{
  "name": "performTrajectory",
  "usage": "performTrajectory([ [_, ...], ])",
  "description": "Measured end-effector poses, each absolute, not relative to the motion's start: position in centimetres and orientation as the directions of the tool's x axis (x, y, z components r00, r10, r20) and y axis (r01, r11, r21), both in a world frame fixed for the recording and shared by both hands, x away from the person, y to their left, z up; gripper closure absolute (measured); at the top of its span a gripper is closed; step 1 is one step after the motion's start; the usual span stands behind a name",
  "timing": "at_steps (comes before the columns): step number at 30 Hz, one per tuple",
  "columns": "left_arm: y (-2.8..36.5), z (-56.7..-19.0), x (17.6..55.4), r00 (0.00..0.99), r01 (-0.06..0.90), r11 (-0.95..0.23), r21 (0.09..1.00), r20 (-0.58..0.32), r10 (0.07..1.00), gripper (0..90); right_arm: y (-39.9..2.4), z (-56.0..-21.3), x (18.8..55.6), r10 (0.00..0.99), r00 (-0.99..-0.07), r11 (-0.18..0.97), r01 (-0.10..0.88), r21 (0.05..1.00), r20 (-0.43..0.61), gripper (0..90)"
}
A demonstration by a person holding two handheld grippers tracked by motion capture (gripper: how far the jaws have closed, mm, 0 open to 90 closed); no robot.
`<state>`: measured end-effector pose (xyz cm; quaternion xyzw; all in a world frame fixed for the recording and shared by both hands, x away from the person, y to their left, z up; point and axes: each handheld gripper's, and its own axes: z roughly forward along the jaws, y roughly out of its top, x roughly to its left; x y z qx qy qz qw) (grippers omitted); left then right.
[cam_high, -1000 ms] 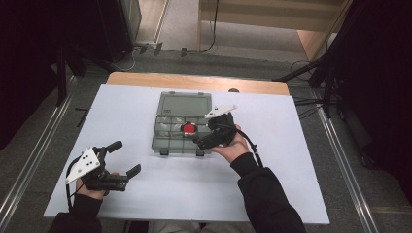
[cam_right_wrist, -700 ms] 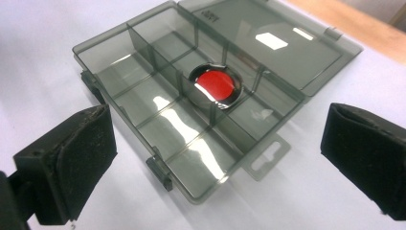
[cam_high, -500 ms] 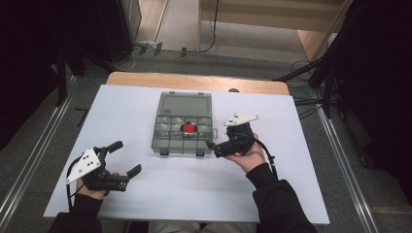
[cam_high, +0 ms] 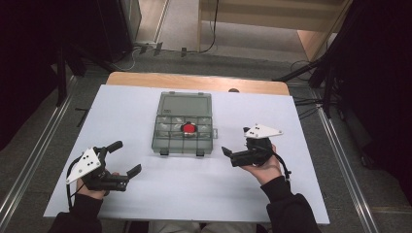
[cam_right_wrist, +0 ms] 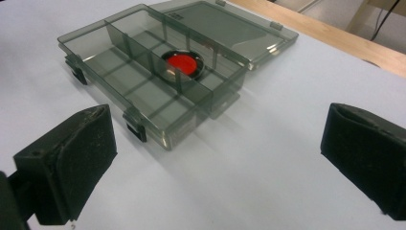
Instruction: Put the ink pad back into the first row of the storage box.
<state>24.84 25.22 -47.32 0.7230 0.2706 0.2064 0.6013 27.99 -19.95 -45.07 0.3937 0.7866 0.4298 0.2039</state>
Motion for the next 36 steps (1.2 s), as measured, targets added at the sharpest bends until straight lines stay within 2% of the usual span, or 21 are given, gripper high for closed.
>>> performTrajectory([
  [5,25.3,-47.3,24.8,0.767,0.142,-0.132,0.981,-0.024,0.641,0.0,-21.3,-46.0,27.1,0.811,-0.585,0.289,0.444,0.848,0.029,0.0],
  [6,25.3,-47.3,24.8,0.767,0.141,-0.132,0.981,-0.024,0.641,0.0,-21.9,-46.4,26.8,0.822,-0.568,0.283,0.470,0.836,0.041,0.0],
  [15,25.2,-47.3,24.8,0.769,0.140,-0.126,0.982,-0.028,0.639,0.0,-24.1,-47.3,24.8,0.846,-0.530,0.214,0.424,0.880,0.050,0.0],
  [16,25.2,-47.3,24.8,0.769,0.140,-0.126,0.982,-0.028,0.638,0.0,-24.6,-47.5,24.2,0.851,-0.524,0.193,0.375,0.907,0.036,0.0],
  [22,25.2,-47.2,24.8,0.770,0.140,-0.123,0.982,-0.029,0.637,0.0,-26.0,-48.2,22.6,0.869,-0.493,0.137,0.302,0.944,0.031,0.0],
  [26,25.2,-47.2,24.8,0.772,0.139,-0.124,0.982,-0.029,0.635,0.0,-27.4,-49.1,21.5,0.888,-0.459,0.114,0.278,0.954,0.028,0.0],
  [28,25.2,-47.2,24.8,0.773,0.138,-0.125,0.982,-0.028,0.634,0.0,-28.2,-49.5,20.6,0.904,-0.425,0.067,0.256,0.964,0.050,0.0],
  [36,25.2,-47.1,24.8,0.776,0.134,-0.125,0.983,-0.025,0.630,0.0,-28.9,-49.3,19.4,0.914,-0.402,0.039,0.209,0.977,0.050,0.0],
])
